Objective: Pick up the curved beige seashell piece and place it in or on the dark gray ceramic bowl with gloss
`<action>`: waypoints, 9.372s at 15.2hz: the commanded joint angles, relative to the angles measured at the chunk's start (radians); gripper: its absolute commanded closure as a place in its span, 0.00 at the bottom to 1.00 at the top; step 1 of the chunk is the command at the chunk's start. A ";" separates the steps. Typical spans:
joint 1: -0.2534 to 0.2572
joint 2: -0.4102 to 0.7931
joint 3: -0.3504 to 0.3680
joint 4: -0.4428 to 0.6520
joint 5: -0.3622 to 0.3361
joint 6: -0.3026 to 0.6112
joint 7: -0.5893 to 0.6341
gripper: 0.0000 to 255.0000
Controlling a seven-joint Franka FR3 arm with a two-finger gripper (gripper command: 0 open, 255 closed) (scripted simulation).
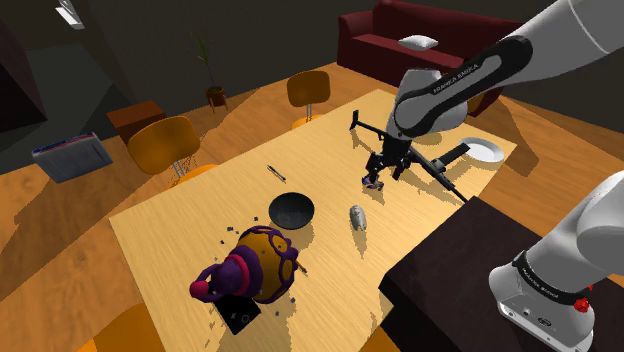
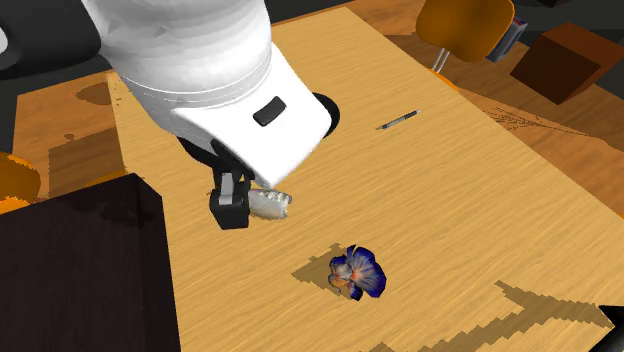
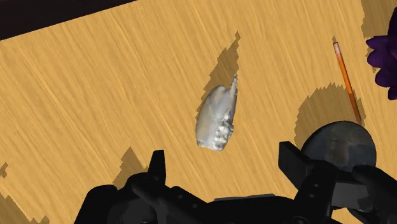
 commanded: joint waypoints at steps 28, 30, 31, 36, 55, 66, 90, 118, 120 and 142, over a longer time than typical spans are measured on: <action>0.010 0.567 0.046 0.241 0.116 0.287 0.012 1.00; 0.010 0.567 0.046 0.241 0.116 0.288 0.012 1.00; 0.010 0.568 0.046 0.241 0.116 0.288 0.012 1.00; 0.012 0.552 0.044 0.235 0.113 0.278 0.016 1.00; 0.037 0.287 0.003 0.172 0.049 0.078 0.105 1.00; 0.127 0.466 0.015 0.235 -0.260 0.259 -0.211 0.00; 0.165 0.614 -0.007 0.278 -0.337 0.382 -0.261 1.00; 0.105 1.267 0.188 1.685 -0.507 -0.275 -1.069 0.00; 0.112 1.304 0.186 1.727 -0.506 -0.279 -1.072 0.00; 0.143 1.443 0.180 1.916 -0.501 -0.324 -1.087 1.00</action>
